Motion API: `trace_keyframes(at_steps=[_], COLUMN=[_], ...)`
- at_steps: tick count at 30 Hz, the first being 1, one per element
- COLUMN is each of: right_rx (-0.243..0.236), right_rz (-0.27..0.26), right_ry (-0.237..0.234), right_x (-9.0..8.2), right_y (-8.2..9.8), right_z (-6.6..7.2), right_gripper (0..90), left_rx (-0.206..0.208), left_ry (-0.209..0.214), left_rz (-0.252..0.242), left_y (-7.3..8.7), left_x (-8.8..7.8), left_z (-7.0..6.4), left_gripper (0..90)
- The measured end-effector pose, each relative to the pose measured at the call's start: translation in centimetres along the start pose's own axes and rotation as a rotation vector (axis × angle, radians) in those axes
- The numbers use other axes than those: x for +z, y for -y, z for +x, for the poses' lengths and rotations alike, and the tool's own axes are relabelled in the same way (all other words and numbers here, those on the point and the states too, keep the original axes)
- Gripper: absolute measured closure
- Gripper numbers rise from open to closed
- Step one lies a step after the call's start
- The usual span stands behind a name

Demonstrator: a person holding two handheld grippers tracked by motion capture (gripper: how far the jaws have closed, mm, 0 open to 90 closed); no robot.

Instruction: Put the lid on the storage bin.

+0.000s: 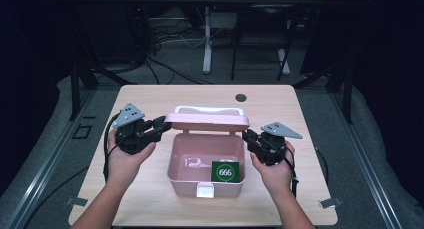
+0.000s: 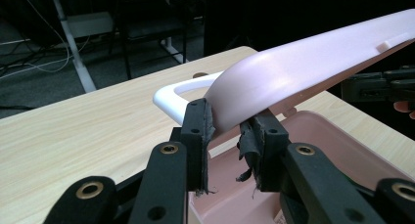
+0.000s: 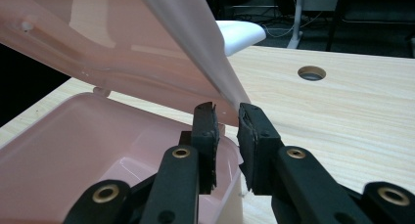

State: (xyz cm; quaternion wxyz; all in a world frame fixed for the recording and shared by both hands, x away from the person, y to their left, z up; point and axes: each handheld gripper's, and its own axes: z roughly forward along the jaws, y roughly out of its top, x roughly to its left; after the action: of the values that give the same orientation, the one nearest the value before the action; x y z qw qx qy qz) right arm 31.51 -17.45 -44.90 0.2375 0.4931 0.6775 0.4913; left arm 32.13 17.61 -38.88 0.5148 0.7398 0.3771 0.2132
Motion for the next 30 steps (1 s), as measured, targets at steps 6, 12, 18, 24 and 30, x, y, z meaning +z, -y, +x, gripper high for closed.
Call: trace_keyframes(at_steps=[6,12,18,24,30], right_rx=[0.005,0.015,0.027,0.036,0.041], right_rz=[0.012,0.016,0.015,0.015,0.013], right_ry=[0.018,0.030,0.042,0.055,0.060], right_x=[0.2,0.3,0.2,0.2,0.2], right_y=[0.2,0.3,0.4,0.4,0.4], right_z=[-0.5,-1.0,-1.5,-1.9,-2.1], right_gripper=[77.7,77.8,77.8,77.7,76.1], left_rx=[0.003,0.001,0.010,0.018,0.024], left_ry=[0.002,0.003,0.008,0.015,0.020], left_rz=[0.002,-0.001,-0.004,-0.004,-0.005], left_y=[-0.1,-0.2,0.0,0.2,0.5], left_x=[0.0,-0.2,-0.6,-1.0,-1.3], left_z=[0.0,0.0,-0.2,-0.5,-0.7], left_gripper=[71.9,70.9,70.1,70.1,69.6])
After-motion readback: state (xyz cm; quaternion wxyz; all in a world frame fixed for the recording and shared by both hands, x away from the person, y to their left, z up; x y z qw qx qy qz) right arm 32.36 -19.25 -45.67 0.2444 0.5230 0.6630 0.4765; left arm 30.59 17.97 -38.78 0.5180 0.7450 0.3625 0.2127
